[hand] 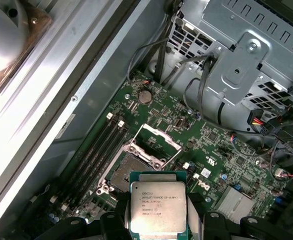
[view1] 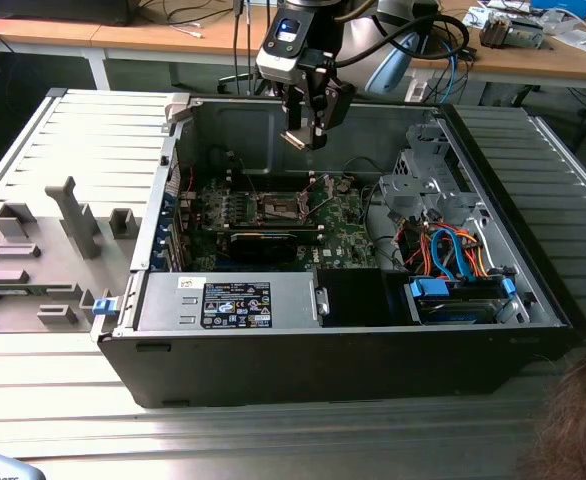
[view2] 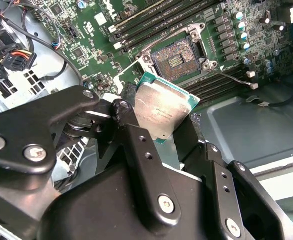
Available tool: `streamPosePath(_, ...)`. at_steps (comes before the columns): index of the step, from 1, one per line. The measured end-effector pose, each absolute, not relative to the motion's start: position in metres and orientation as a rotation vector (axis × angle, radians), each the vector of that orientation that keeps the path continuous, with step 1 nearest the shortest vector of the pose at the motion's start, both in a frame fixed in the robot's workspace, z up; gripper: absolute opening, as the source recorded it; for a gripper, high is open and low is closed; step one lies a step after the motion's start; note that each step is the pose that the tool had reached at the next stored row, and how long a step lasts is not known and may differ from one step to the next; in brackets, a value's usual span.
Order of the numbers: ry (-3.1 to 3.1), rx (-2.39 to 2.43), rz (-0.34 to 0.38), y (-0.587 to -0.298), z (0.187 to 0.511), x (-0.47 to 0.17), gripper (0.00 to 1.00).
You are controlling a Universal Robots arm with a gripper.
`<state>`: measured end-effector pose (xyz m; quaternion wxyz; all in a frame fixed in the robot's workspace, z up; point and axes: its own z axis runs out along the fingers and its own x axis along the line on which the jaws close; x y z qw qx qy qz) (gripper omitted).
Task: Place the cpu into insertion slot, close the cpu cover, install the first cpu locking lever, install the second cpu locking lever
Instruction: 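Place the cpu into insertion slot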
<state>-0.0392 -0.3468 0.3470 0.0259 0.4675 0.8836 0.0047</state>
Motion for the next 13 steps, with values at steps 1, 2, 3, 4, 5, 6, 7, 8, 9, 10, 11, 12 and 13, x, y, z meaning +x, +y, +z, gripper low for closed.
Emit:
streamPosePath(1,2.731,1.446,0.015,-0.3468,0.3470,-0.0392,0.55)
streamPosePath(2,2.730,1.447,0.015,-0.3468,0.3470,-0.0392,0.55)
streamPosePath(3,2.729,1.448,0.015,-0.3468,0.3470,-0.0392,0.55)
streamPosePath(4,2.729,1.450,0.014,-0.3468,0.3470,-0.0392,0.55)
streamPosePath(5,2.728,1.451,0.014,-0.3469,0.3470,-0.0392,0.55)
streamPosePath(6,2.727,1.452,0.014,-0.3468,0.3470,-0.0392,0.55)
streamPosePath(7,2.726,1.454,0.014,-0.3468,0.3470,-0.0392,0.55)
streamPosePath(8,2.726,1.455,0.014,-0.3468,0.3470,-0.0392,0.55)
streamPosePath(9,2.725,1.456,0.014,-0.3468,0.3470,-0.0392,0.55)
streamPosePath(10,2.725,1.457,0.014,-0.3468,0.3470,-0.0392,0.55)
streamPosePath(11,2.724,1.458,0.014,-0.3468,0.3470,-0.0392,0.55)
streamPosePath(12,2.724,1.459,0.014,-0.3468,0.3469,-0.0392,0.55)
streamPosePath(13,2.723,1.459,0.014,-0.3468,0.3470,-0.0392,0.55)
